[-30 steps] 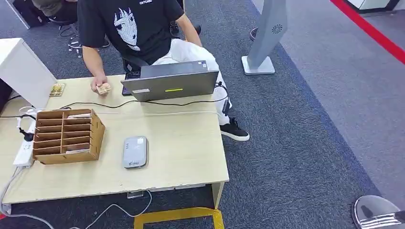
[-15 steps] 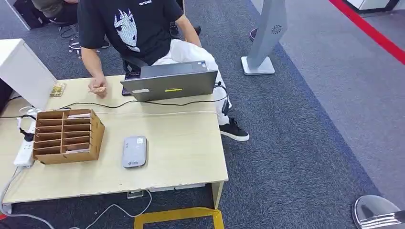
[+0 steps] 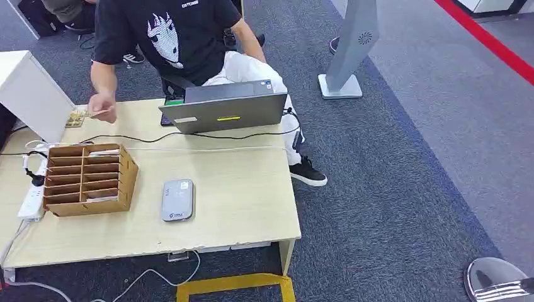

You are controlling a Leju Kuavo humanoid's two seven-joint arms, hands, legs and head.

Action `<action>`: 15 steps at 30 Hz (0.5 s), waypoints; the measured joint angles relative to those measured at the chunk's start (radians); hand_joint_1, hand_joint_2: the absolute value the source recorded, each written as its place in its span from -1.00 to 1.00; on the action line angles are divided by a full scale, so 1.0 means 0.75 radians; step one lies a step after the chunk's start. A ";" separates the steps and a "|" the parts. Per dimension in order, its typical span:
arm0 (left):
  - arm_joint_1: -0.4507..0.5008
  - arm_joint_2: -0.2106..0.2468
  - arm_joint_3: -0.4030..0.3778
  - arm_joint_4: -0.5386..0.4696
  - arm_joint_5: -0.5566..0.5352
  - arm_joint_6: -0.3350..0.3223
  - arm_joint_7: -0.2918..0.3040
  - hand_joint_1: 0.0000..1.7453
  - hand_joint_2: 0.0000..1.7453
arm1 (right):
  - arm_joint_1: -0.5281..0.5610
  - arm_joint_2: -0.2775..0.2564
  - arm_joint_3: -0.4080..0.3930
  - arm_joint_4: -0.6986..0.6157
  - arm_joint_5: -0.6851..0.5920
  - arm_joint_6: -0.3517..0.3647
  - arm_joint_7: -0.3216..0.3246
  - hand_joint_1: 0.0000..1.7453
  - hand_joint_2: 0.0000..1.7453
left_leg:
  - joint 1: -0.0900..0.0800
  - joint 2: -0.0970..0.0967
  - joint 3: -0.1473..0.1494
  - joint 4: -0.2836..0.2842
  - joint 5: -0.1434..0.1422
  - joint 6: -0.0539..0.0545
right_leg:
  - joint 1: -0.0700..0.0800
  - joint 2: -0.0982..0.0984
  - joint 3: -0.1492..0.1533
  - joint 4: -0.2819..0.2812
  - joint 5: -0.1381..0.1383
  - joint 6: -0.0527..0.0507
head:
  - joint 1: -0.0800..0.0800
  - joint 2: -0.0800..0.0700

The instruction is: Pass the card to the sensor for recognition and then transmit it.

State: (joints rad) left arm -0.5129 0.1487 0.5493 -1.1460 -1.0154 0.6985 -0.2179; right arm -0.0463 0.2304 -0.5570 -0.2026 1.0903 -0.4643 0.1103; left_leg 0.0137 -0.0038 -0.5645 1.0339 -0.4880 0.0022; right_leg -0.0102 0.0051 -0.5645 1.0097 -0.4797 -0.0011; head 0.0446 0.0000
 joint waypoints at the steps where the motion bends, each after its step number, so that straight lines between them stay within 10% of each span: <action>1: -0.009 0.004 -0.003 0.014 -0.015 0.000 0.012 -1.00 1.00 | 0.000 -0.001 0.000 0.000 0.000 0.000 -0.002 -1.00 1.00 | 0.000 0.000 0.000 0.000 0.000 0.000 | 0.000 0.000 0.000 0.000 0.000 0.000 | 0.001 0.000; 15: -0.107 0.018 -0.023 0.131 -0.046 0.001 0.058 -1.00 1.00 | -0.003 -0.003 -0.001 0.000 -0.012 0.000 -0.016 -1.00 1.00 | 0.000 0.000 0.000 0.000 0.000 0.000 | 0.000 0.001 -0.001 0.000 0.000 0.000 | 0.001 0.000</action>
State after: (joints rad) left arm -0.5936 0.1621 0.5318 -1.0479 -1.0498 0.6992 -0.1744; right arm -0.0485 0.2281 -0.5573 -0.2026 1.0811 -0.4643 0.0980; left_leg 0.0137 -0.0034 -0.5648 1.0340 -0.4880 0.0023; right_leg -0.0101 0.0057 -0.5653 1.0097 -0.4795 -0.0013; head 0.0450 0.0000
